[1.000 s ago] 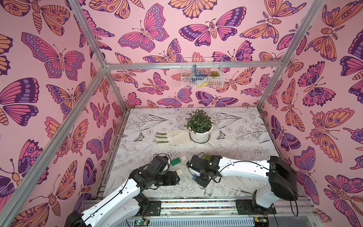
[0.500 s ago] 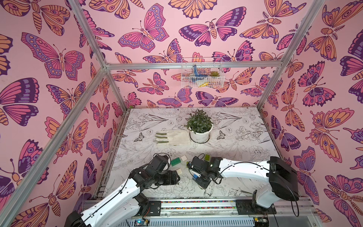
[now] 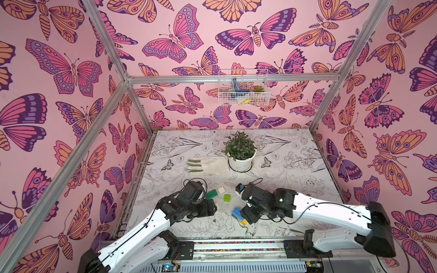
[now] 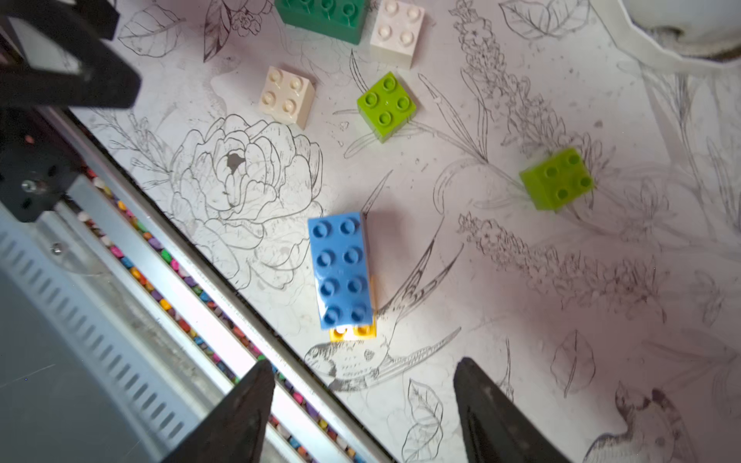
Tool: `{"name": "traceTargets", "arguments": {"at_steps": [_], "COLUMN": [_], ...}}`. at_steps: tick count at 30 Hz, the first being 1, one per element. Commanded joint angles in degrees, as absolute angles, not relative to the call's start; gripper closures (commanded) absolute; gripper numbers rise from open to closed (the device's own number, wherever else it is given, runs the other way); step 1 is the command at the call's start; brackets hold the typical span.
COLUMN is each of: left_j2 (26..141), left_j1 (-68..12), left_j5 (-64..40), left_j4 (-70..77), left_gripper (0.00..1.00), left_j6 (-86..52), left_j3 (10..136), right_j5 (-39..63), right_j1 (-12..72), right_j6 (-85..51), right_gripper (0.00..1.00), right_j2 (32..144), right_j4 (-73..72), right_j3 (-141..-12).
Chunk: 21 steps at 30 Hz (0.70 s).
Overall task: Assemble a giraffe with lego
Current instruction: Assemble the lego brick with the lego brick, then adjust the lego brick at the center of the board.
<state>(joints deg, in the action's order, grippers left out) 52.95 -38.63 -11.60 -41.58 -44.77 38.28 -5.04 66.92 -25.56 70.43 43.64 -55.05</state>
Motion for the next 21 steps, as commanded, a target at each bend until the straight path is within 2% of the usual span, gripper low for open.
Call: {"name": "traceTargets", "arguments": {"at_steps": [1,6,11,16,21], "left_j2": [58.87,65.98,73.93,80.28,81.42], "left_j1": [-38.56,-40.15,-40.87,-41.22,-41.75], "left_j5": [-5.99,0.10,3.69,2.64,2.31], "left_j4": [-44.67,-44.95,-44.94,-43.73,-43.26], "left_gripper": [0.16,0.17,0.20,0.24,0.28], "left_j6": [-48.63,-53.36,-55.76,-56.41,-59.27], "left_j3": [41.20,44.45,47.67,50.34,49.73], "right_j5": [-2.91,3.62,7.68,10.66,8.63], "right_j1": [67.32,65.19,64.40,64.35,64.36], "right_j6": [-36.42,-43.55,-46.51,-45.37,-42.98], "right_gripper": [0.26,0.26,0.28,0.30,0.34], "right_j2": [67.47,64.12,63.25,66.26,72.30], "right_j4": [48.83,45.27,35.68,24.94,22.21], "right_j3": [-51.09,-44.47,-38.63,-34.00,-34.26]}}
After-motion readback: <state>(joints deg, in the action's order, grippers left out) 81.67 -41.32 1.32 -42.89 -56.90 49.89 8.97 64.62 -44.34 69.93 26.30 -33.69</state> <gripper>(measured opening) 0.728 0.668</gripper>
